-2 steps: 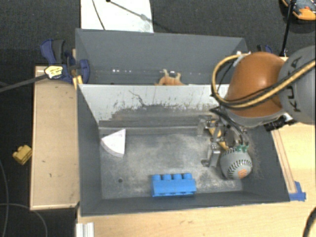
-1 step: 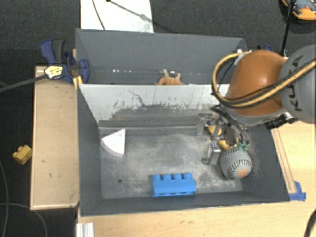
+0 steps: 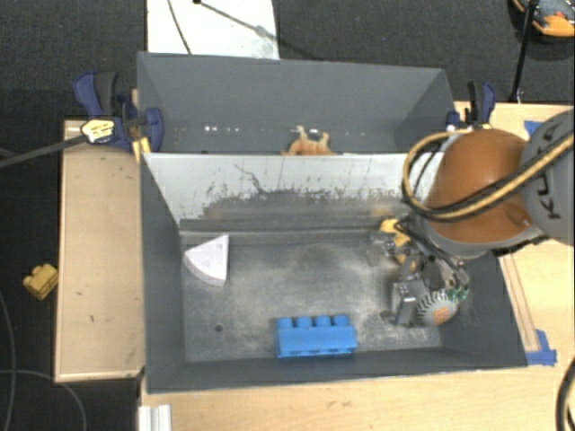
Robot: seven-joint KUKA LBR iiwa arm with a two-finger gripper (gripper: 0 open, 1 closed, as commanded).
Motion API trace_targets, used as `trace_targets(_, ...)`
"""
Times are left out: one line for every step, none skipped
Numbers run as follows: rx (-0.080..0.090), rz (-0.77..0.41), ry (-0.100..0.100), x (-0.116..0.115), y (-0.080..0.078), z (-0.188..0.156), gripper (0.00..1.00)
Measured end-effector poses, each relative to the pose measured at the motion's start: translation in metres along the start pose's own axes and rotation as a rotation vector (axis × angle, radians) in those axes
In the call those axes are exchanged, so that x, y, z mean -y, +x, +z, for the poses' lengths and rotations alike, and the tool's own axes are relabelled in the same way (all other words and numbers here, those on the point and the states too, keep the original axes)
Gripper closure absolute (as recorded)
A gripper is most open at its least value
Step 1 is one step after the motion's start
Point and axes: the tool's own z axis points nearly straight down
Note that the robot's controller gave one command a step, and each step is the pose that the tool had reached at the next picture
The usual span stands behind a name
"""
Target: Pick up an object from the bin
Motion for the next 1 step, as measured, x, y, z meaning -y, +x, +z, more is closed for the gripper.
trace_targets(-0.007, -0.149, -0.001, 0.0466, 0.0079, 0.0219, 0.00)
